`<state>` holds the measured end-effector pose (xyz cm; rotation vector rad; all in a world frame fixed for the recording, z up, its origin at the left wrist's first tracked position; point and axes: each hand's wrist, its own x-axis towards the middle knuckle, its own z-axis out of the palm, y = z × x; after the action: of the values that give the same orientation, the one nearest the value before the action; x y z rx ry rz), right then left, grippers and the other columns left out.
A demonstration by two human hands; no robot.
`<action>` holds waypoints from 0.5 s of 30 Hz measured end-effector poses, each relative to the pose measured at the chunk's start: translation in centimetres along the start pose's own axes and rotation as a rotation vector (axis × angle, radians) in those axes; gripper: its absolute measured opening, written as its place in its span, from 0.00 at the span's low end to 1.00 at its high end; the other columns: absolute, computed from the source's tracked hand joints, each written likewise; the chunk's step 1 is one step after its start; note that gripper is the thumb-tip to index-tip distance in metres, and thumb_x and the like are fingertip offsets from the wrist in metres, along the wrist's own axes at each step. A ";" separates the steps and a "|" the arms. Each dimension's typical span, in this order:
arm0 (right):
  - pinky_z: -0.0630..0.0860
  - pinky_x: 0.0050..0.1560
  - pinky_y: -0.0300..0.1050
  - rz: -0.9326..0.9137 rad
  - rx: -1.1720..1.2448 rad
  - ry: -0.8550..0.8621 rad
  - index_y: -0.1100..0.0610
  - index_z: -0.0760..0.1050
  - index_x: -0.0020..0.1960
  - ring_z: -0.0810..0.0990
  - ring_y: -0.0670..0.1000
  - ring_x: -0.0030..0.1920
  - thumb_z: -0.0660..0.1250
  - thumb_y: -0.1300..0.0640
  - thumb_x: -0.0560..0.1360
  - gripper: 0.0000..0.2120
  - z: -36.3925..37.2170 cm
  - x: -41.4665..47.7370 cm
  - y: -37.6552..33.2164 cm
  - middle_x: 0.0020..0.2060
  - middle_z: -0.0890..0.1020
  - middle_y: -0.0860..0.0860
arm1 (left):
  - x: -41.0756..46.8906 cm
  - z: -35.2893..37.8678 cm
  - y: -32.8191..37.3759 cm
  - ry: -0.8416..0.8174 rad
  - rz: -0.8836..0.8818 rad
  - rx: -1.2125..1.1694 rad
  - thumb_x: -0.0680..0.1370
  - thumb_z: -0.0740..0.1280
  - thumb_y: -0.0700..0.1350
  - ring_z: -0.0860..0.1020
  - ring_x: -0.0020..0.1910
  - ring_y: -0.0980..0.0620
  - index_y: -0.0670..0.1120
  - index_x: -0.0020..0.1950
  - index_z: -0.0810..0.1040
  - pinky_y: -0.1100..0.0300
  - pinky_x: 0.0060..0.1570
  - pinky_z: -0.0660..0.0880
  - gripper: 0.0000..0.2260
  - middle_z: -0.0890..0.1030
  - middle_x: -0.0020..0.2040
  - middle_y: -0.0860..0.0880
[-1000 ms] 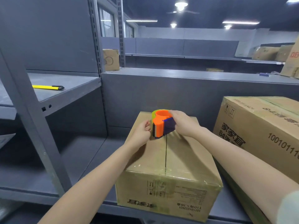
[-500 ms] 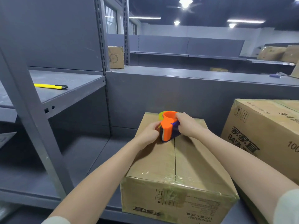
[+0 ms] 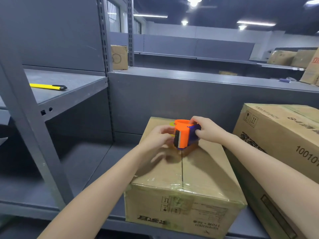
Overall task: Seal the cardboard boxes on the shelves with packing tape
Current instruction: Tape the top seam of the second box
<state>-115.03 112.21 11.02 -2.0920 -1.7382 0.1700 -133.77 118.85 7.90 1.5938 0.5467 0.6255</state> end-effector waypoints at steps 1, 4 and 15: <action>0.72 0.38 0.42 0.002 0.035 -0.004 0.55 0.70 0.48 0.76 0.52 0.44 0.58 0.67 0.72 0.10 -0.5 -0.4 -0.1 0.44 0.76 0.51 | 0.0 0.0 0.4 0.007 -0.006 -0.023 0.76 0.55 0.28 0.79 0.47 0.50 0.39 0.58 0.75 0.57 0.52 0.76 0.16 0.79 0.54 0.43; 0.71 0.37 0.44 0.024 0.131 0.010 0.53 0.70 0.44 0.75 0.49 0.41 0.56 0.60 0.75 0.06 -1.8 -1.5 -1.0 0.40 0.77 0.49 | -0.1 0.0 1.7 0.033 -0.083 -0.211 0.76 0.52 0.27 0.80 0.39 0.50 0.38 0.54 0.74 0.59 0.42 0.77 0.15 0.79 0.43 0.43; 0.67 0.38 0.39 -0.117 0.235 0.060 0.48 0.68 0.40 0.72 0.44 0.41 0.56 0.61 0.80 0.13 -4.3 -5.6 -3.5 0.40 0.75 0.46 | -4.4 1.4 1.8 -0.220 -0.313 -0.674 0.78 0.62 0.42 0.81 0.43 0.48 0.41 0.51 0.77 0.60 0.37 0.77 0.07 0.82 0.47 0.42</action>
<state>-117.92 106.29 15.33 -1.8060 -1.7100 0.2610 -136.09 114.66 9.22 0.9003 0.3559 0.3363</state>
